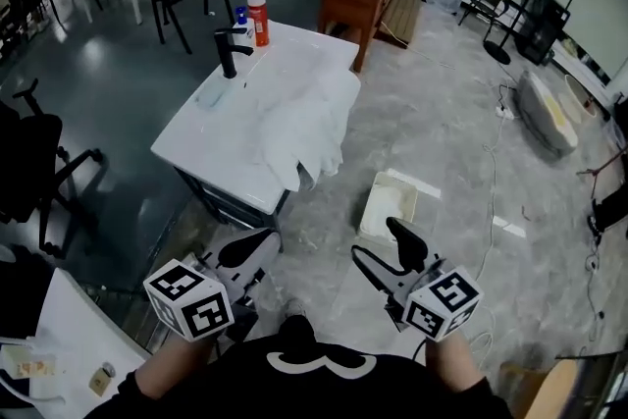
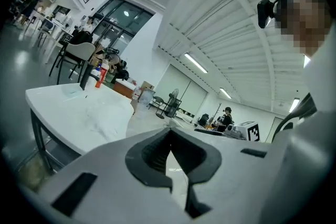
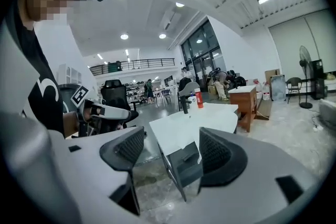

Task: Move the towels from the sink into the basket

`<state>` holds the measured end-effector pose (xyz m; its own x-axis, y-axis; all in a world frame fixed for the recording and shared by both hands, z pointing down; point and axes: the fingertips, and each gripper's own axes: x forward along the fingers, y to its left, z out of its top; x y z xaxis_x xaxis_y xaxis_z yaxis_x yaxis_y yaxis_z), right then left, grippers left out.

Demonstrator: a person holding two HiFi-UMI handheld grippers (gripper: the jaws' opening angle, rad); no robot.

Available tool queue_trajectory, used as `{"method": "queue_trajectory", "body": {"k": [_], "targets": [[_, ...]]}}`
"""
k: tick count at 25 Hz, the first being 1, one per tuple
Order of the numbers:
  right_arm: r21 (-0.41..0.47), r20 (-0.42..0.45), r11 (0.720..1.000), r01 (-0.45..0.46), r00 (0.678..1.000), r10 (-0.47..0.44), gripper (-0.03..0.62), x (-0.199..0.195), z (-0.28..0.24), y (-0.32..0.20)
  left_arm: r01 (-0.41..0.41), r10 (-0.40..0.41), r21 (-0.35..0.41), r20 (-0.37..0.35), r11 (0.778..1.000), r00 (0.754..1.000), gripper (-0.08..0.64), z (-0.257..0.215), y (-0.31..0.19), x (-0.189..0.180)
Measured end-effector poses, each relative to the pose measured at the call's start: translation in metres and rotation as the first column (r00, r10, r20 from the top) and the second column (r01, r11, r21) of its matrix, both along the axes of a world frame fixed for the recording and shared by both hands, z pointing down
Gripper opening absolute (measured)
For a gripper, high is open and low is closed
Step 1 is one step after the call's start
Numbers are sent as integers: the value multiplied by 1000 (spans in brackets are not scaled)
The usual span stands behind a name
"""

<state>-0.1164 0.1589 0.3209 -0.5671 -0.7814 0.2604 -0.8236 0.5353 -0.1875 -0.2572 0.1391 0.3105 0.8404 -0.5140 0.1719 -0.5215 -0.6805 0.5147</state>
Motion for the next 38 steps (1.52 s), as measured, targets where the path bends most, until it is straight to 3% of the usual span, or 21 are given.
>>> {"method": "queue_trajectory", "body": {"k": [7,12,15,19,29,33,38], "targets": [[-38,-37,996,81,996,-82,307,-26,21,-92,63,-61,-30,62,998,996,6,29,-81,-17],[-54,-49,995,87,995,-90,307,-39,39,-135,149,-145,-38,100,988,984,6,42,-109,-40],[-55,-102,993,103,989,-108,308,-53,50,-161,182,-177,-39,115,982,978,6,46,-119,-54],[-55,-214,991,122,968,-131,318,-73,69,-192,233,-225,-43,133,972,965,6,54,-129,-71],[-105,-311,982,154,933,-179,435,-107,116,-281,341,-331,-66,124,938,935,6,58,-165,-103],[-107,-394,986,126,906,-158,439,-117,138,-317,357,-347,-104,105,928,932,6,68,-185,-114],[-168,-449,980,104,877,-170,439,-120,170,-341,376,-362,-65,159,924,918,6,80,-206,-125]]}}
